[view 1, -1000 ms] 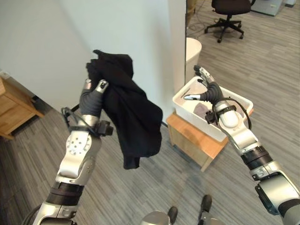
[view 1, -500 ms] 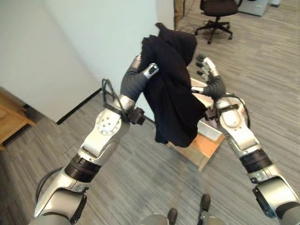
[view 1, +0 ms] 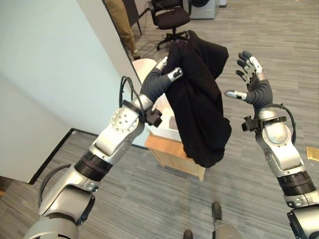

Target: Pick up bed clothes into laundry basket.

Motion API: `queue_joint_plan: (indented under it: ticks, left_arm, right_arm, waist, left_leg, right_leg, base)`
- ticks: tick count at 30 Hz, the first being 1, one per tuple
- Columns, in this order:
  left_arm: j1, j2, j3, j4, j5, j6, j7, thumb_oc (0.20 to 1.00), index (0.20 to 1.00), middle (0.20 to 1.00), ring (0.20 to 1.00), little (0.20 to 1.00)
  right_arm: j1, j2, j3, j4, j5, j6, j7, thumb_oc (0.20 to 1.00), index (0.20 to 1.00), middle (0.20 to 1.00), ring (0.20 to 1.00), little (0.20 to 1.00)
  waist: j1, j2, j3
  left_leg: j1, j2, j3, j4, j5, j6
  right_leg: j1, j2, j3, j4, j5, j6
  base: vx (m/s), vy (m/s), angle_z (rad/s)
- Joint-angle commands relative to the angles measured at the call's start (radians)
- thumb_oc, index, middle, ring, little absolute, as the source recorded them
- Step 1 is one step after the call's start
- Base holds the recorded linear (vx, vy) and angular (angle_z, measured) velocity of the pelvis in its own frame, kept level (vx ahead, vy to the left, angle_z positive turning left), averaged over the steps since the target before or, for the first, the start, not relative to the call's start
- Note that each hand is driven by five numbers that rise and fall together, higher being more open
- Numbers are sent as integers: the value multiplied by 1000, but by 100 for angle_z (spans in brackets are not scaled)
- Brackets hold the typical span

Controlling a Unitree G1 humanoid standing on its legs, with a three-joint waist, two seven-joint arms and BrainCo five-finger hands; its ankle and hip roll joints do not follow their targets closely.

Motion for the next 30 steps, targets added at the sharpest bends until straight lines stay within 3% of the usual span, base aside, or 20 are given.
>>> queue_joint_plan:
  ticks: [1,17,21,25,27,30]
  left_arm:
    - [-160,72,-29,64,-29,-53,6,200,200,200,200,200]
    - [-288,121,-63,144,-48,-53,18,200,200,200,200,200]
    - [-343,114,-82,200,-69,-58,25,200,200,200,200,200]
    - [-383,120,-108,228,-91,-62,9,200,200,200,200,200]
    - [-435,114,-141,241,-113,-70,-3,200,200,200,200,200]
    - [-457,93,-156,247,-121,-75,1,200,200,200,200,200]
  right_arm:
    - [3,-16,-60,-70,47,-53,25,1000,1000,1000,1000,1000]
    - [63,12,-25,-46,106,-32,84,1000,1000,1000,1000,1000]
    - [39,23,71,43,131,-12,127,1000,1000,1000,1000,1000]
    - [-34,-15,177,160,74,19,149,1000,1000,1000,1000,1000]
    - [-126,-51,288,236,-37,44,166,1000,1000,1000,1000,1000]
    - [-158,-23,322,291,-41,49,165,1000,1000,1000,1000,1000]
  waist:
    - [16,-35,-35]
    - [4,-36,-37]
    - [17,-40,-33]
    - [32,-44,-31]
    - [50,-46,-34]
    - [57,-46,-34]
  left_leg:
    - [-67,46,-20,-32,68,-60]
    - [-57,48,-22,-32,65,-61]
    - [-61,47,-24,-32,69,-62]
    - [-64,47,-27,-32,72,-63]
    - [-65,47,-33,-32,74,-66]
    - [-66,46,-41,-32,75,-66]
  right_leg:
    - [156,-94,-48,20,-165,126]
    - [173,-93,-58,17,-170,129]
    - [170,-94,-65,17,-166,132]
    - [170,-93,-68,17,-165,134]
    - [174,-94,-75,17,-166,134]
    - [176,-94,-81,17,-167,134]
  base:
    - [0,0,0]
    - [11,-4,1]
    - [-2,-3,2]
    - [0,0,0]
    - [0,0,0]
    - [7,-4,3]
